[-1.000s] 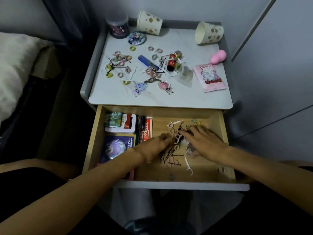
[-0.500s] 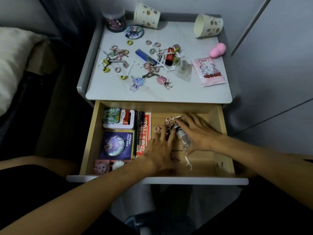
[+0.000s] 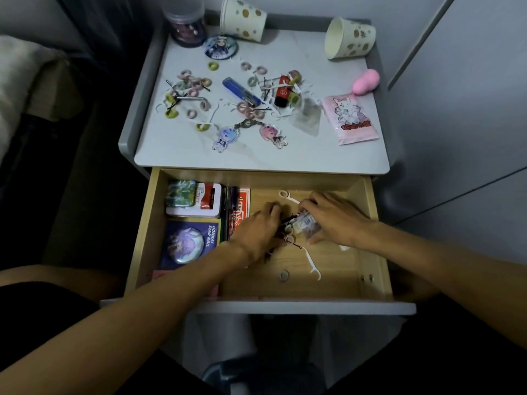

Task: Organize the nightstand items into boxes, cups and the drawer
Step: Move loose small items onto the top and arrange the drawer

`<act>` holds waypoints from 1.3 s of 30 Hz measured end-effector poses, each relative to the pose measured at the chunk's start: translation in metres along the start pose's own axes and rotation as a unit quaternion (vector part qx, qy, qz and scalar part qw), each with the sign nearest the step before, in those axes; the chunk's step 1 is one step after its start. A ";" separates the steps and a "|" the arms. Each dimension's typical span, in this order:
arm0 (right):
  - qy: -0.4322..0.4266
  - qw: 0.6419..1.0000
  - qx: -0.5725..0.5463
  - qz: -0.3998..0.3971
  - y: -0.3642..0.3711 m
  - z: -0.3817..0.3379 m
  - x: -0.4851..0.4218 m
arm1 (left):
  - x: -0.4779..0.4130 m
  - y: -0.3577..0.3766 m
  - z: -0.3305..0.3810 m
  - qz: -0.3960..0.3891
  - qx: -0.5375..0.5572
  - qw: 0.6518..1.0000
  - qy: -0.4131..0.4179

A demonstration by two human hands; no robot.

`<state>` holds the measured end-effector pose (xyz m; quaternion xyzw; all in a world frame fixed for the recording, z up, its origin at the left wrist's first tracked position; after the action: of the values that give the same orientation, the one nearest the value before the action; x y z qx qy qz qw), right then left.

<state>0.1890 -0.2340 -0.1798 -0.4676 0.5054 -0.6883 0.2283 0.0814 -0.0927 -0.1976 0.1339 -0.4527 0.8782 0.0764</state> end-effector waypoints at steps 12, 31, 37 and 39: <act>-0.058 0.997 0.047 0.010 -0.015 -0.009 -0.003 | -0.013 0.001 0.013 -0.014 -0.094 0.995 -0.018; -0.036 0.997 -0.049 0.041 -0.035 -0.004 0.003 | -0.016 -0.021 0.000 0.005 0.137 0.990 -0.024; -0.019 0.991 -0.103 0.078 -0.053 -0.006 0.021 | 0.003 -0.051 0.013 0.058 0.154 0.986 0.015; -0.018 0.988 -0.115 0.105 -0.063 -0.009 0.029 | 0.013 -0.068 0.020 0.070 0.144 0.986 0.036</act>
<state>0.1784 -0.2281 -0.1110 -0.4474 0.6232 -0.5894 0.2533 0.0897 -0.0696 -0.1295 0.0792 -0.3268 0.9417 0.0109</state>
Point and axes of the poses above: each hand's wrist, its own x-axis away from the middle knuckle, its own y-axis out of the palm, z = x × y, the point moved 3 cm from there along -x, towards the middle knuckle, and after that the axes turned 11 degrees about x, right-handed, at the moved point
